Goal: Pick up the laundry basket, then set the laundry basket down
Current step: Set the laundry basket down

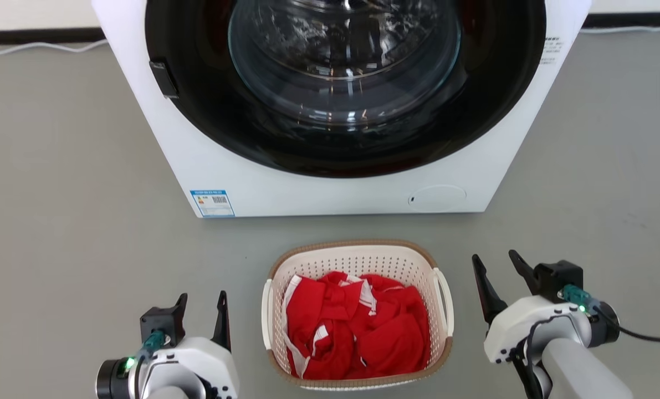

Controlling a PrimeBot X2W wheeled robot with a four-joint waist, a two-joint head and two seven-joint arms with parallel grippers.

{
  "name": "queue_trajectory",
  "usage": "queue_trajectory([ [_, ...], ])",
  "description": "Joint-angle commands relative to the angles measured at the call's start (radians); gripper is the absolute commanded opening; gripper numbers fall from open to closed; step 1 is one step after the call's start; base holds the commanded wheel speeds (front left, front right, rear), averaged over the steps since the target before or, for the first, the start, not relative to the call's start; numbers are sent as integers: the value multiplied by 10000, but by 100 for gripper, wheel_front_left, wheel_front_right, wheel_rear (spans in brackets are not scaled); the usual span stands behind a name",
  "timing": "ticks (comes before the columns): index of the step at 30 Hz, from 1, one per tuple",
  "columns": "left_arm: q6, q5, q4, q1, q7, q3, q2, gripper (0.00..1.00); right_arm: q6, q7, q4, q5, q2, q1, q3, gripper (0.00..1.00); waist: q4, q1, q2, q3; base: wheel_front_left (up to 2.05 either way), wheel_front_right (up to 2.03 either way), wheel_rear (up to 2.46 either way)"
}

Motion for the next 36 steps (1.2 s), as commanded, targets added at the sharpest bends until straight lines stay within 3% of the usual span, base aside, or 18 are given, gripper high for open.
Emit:
queue_trajectory([
  [1, 10, 194, -323, 65, -119, 468, 174, 100, -11, -53, -323, -100, 93, 222, 107, 100, 12, 0, -1, -152, 0, 0, 0],
  [9, -140, 1352, -1689, 1231, -120, 1788, 12, 100, -11, -53, -1543, -565, 93, 1064, -366, 100, -26, 0, -1, -632, 0, 0, 0],
  [20, -470, 2793, -3470, 2765, -120, 2819, -359, 100, -11, -53, -3402, -1070, 93, 2444, -903, 100, -79, 0, -1, -1029, 0, 0, 0],
  [36, -885, 3559, -5537, 4254, -120, 4283, -701, 100, -11, -53, -6276, -2073, 93, 4383, -2051, 100, -223, 0, -1, -1265, 0, 0, 0],
])
